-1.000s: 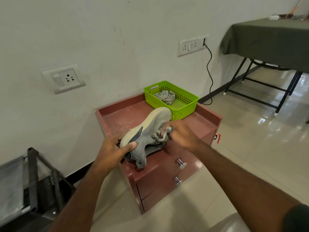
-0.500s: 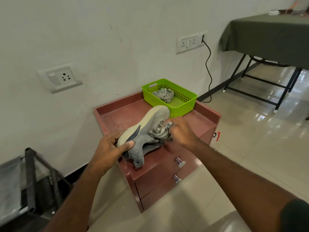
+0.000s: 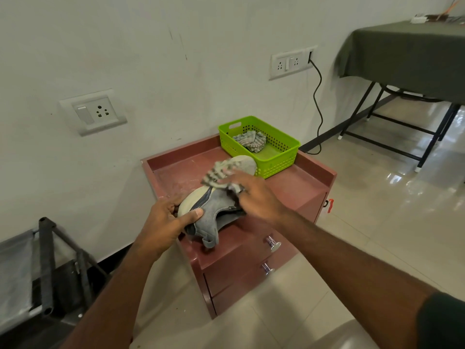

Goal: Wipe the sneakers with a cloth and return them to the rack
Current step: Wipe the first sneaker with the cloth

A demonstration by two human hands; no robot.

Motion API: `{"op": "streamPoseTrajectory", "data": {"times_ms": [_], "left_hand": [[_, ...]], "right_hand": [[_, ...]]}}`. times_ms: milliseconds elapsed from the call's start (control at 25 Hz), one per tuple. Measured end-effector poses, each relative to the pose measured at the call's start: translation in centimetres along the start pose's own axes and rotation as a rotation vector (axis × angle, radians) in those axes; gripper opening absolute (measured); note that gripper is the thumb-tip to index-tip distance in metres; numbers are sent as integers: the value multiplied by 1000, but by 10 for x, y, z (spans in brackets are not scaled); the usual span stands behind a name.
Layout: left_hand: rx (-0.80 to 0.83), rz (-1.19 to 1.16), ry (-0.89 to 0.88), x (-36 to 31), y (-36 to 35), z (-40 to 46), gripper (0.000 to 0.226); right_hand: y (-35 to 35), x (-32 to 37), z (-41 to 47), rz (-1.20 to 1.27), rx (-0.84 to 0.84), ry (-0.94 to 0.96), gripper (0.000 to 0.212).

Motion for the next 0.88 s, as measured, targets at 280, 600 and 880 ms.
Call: {"op": "streamPoseTrajectory", "data": {"times_ms": [280, 600, 880], "left_hand": [[-22, 8, 37, 8, 2, 0, 36], [-4, -6, 29, 7, 1, 0, 41], [-10, 13, 12, 3, 0, -1, 36]], "right_hand": [[7, 4, 7, -212, -5, 157, 69], [37, -47, 13, -79, -161, -253, 71], [4, -20, -11, -2, 78, -135, 77]]}}
Point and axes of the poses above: each hand's wrist, its own z-axis towards the middle knuckle, its own y-axis out of the back of the hand, x = y × z, the point moved 9 cm from there along z, towards the middle knuckle, and after that the axes turned 12 degrees about x, right-handed, at the moved point
